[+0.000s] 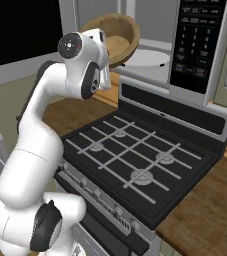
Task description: Pick the onion from the sink and place it in the bowl. Then pick the bowl and place it in the microwave. Then close the microwave door and press the start button.
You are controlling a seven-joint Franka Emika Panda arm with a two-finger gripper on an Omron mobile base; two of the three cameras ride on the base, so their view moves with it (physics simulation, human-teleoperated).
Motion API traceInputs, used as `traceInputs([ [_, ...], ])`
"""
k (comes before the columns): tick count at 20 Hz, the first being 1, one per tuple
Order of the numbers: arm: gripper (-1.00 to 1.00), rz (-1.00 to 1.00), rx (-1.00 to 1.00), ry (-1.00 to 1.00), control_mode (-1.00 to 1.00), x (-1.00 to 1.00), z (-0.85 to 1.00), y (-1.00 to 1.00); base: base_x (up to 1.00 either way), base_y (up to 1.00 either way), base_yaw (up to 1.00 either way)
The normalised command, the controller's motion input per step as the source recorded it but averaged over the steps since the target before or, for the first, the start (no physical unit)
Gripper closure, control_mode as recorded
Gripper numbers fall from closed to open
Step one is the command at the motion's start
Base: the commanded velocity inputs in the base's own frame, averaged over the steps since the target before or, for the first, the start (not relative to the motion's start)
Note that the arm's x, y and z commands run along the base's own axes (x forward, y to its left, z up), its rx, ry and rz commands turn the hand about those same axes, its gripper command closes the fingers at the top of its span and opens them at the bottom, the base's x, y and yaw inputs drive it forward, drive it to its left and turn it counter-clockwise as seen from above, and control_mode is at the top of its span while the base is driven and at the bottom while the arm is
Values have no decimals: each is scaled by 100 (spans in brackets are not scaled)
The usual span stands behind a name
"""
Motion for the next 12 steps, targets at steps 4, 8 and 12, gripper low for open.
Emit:
traceInputs([
  [4, 100, 0, 7, 0, -100, 98, 0, -30, 0, 0, 0],
  [8, 100, 0, 10, 0, -100, 88, 0, -27, 0, 0, 0],
  [12, 100, 0, 13, 3, -100, 100, 0, -23, 0, 0, 0],
])
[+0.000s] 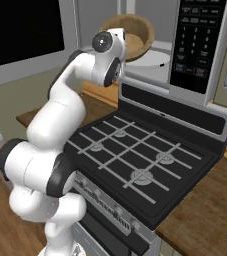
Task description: Pick the onion from the sink and place it in the bowl. Then pick the bowl and place it in the microwave. Then close the microwave door and press the start button.
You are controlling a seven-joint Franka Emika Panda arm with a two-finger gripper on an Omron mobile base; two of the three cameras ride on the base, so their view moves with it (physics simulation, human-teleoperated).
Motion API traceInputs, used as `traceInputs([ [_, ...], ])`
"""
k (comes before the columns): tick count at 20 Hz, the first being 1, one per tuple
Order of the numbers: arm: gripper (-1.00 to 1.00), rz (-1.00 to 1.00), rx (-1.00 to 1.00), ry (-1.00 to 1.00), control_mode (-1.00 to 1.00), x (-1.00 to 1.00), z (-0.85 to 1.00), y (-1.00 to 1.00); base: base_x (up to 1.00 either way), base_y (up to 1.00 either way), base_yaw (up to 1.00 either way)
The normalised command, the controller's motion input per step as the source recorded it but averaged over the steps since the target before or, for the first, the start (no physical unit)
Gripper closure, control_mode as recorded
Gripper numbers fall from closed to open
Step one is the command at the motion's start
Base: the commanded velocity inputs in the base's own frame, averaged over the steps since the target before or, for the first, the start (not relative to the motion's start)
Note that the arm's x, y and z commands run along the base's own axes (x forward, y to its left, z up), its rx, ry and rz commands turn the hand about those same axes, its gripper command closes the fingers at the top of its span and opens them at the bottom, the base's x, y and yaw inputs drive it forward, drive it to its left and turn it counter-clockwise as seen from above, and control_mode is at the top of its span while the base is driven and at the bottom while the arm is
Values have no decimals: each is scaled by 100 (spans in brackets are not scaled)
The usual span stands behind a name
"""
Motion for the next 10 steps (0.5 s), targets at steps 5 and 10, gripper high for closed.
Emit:
traceInputs([
  [5, 100, 0, 9, 5, -100, 96, -1, -26, 0, 0, 0],
  [10, 100, 0, 5, 8, -100, 77, -22, -19, 0, 0, 0],
])
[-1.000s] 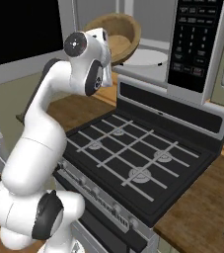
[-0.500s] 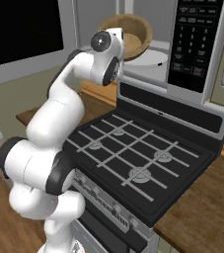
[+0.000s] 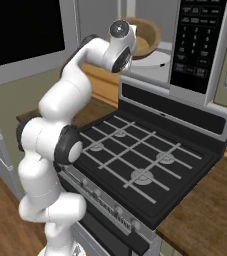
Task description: Pick the onion from the sink and place it in the bowl. Then pick the bowl and place it in the microwave. Then close the microwave door and press the start button.
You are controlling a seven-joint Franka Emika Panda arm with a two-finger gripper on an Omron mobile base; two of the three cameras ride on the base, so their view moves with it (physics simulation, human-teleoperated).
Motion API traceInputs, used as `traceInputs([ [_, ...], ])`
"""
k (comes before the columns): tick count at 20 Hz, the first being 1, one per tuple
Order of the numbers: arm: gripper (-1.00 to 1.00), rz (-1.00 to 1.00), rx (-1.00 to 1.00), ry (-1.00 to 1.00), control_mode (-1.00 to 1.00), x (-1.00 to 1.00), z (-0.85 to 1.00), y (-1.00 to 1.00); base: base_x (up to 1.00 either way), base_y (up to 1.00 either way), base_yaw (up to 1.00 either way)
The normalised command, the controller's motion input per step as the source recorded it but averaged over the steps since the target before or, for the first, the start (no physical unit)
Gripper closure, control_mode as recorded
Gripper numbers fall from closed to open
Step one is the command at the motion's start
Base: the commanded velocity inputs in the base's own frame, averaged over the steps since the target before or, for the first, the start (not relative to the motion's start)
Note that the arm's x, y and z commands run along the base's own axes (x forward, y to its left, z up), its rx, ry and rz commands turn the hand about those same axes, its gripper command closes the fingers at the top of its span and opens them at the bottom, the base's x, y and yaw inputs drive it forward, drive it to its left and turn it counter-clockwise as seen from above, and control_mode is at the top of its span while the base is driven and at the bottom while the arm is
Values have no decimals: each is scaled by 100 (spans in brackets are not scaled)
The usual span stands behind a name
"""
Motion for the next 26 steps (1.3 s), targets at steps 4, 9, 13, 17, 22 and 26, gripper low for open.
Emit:
traceInputs([
  [4, 100, 0, 0, -1, -100, 55, -27, -8, 0, 0, 0],
  [9, -100, 0, -4, -26, -100, 7, -34, 6, 0, 0, 0],
  [13, -100, 0, -2, -35, -100, 12, -17, 2, 0, 0, 0],
  [17, -100, 0, -3, -30, -100, -11, -19, 31, 0, 0, 0],
  [22, -100, 0, 0, -72, -100, -97, -45, 93, 0, 0, 0],
  [26, -100, 0, 0, -55, -100, -100, 5, 71, 0, 0, 0],
])
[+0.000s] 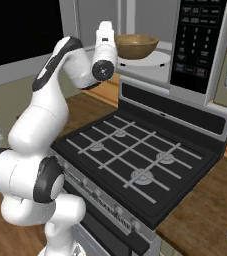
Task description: Pick the onion from the sink and place it in the bowl. Then pick the bowl and place it in the microwave. Then close the microwave door and press the start button.
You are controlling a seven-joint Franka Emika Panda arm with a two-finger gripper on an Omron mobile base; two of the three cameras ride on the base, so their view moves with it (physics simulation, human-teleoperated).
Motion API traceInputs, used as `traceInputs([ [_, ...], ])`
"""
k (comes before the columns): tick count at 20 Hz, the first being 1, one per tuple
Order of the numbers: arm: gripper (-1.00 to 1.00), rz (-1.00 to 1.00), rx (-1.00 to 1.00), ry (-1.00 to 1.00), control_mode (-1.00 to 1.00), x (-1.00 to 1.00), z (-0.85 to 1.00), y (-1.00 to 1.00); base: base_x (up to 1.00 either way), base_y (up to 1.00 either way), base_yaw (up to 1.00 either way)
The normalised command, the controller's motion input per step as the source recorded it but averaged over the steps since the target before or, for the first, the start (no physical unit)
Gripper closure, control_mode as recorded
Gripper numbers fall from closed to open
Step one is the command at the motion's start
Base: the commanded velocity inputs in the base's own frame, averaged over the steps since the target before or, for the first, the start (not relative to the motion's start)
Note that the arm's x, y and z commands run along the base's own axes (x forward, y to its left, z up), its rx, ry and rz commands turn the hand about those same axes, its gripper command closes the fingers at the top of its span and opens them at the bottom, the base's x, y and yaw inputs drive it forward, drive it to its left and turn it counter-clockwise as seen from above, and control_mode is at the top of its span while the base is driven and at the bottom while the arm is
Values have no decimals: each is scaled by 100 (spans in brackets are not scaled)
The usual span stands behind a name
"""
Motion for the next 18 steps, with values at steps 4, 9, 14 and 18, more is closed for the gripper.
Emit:
traceInputs([
  [4, -100, -4, 1, -6, -100, -100, 52, 8, 0, 0, 0],
  [9, -100, 0, 1, 28, -100, -100, 42, 0, 0, 0, 0],
  [14, -100, 0, 2, 38, -100, -100, 65, 0, 0, 0, 0],
  [18, -100, 0, 0, 21, -100, -100, 98, 0, 0, 0, 0],
])
